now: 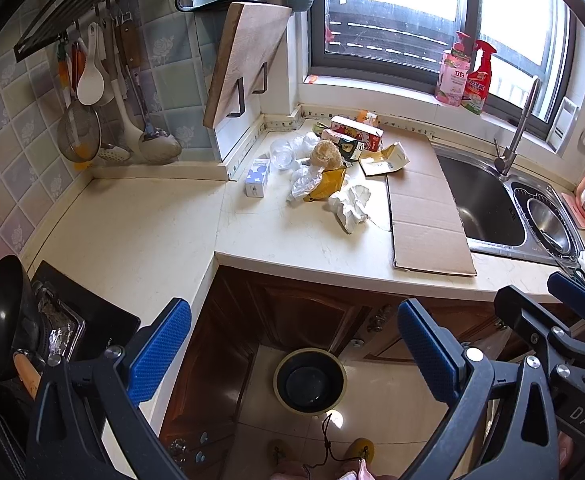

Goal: Collect trash

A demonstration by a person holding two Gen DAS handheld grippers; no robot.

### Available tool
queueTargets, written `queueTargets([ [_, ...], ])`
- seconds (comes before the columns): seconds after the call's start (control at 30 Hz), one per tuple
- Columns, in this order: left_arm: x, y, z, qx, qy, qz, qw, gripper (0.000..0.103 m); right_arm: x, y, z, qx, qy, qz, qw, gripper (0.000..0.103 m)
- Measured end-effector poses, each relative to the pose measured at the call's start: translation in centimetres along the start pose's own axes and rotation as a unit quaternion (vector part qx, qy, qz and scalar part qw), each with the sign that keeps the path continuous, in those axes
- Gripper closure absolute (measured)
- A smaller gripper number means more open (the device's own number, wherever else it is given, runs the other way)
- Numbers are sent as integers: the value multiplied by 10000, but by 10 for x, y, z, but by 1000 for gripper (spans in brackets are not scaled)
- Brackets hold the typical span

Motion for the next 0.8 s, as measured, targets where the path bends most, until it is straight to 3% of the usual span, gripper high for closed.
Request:
queueTargets([
  [0.8, 1, -7, 3, 102, 39, 58, 9999, 1, -2, 1, 6, 52, 86, 92, 9999, 17],
])
Point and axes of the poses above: each gripper's, at about its wrist camera, not at the fingertips, and x roughly against the way its jaws point, z to its left, y to its top, the point moved 9 cm from there along -x, roughly the way its jaws point, and after that the axes turned 3 degrees about -y, right-handed, at the moved point
